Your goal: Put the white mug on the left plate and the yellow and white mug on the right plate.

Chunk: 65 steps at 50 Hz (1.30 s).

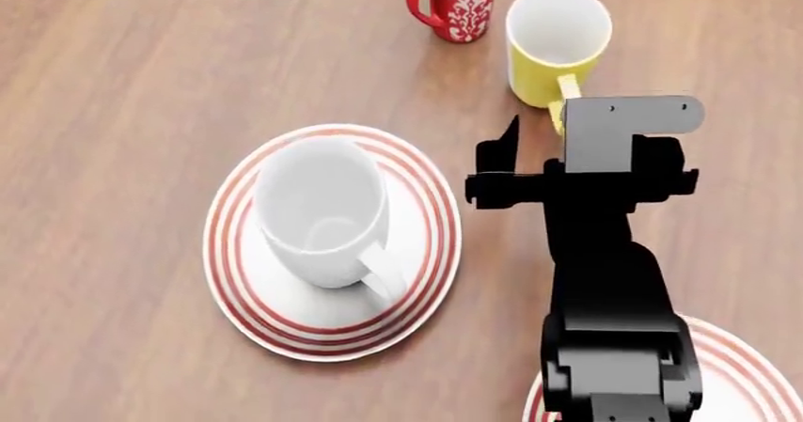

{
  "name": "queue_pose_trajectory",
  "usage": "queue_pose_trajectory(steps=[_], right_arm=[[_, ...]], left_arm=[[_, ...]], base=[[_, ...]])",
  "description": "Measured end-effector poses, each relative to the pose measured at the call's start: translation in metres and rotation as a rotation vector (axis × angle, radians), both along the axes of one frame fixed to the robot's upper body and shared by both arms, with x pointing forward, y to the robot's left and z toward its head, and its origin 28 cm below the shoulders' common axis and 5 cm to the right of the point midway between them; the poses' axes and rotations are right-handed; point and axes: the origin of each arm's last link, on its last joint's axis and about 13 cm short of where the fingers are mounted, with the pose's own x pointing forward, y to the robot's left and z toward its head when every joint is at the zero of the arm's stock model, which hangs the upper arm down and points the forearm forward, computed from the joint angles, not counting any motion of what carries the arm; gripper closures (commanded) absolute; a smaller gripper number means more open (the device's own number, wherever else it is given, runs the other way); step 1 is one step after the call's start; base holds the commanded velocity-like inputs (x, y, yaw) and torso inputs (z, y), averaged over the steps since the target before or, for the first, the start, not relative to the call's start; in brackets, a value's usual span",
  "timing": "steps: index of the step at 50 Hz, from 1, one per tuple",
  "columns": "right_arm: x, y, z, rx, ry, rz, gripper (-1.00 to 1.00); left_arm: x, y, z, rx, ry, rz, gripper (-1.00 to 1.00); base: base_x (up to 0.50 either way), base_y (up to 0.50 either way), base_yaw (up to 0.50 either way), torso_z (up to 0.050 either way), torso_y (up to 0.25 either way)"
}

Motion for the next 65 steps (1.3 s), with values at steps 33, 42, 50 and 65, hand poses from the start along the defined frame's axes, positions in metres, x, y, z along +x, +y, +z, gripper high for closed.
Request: queue_pose_trajectory(steps=[33,42,50,65], right_arm=[[-0.002,-0.001,0.000,0.022,-0.027,-0.009,1.00],[-0.003,-0.002,-0.003,0.035,-0.034,-0.010,1.00],[-0.006,-0.002,-0.005,0.048,-0.056,-0.011,1.00],[-0.026,-0.003,-0.003,0.039,-0.191,0.008,1.00]], left_arm=[[0.001,0.002,-0.001,-0.017,0.011,-0.003,-1.00],[0.001,0.002,-0.001,-0.019,0.009,-0.005,-1.00],[0.001,0.003,-0.001,-0.019,0.009,-0.006,-1.00],[0.002,0.002,-0.002,-0.018,0.011,-0.008,-1.00]], base=[[0.00,0.00,0.00,0.000,-0.018],[0.00,0.00,0.00,0.000,0.000],[0.00,0.00,0.00,0.000,0.000],[0.00,0.00,0.00,0.000,0.000]])
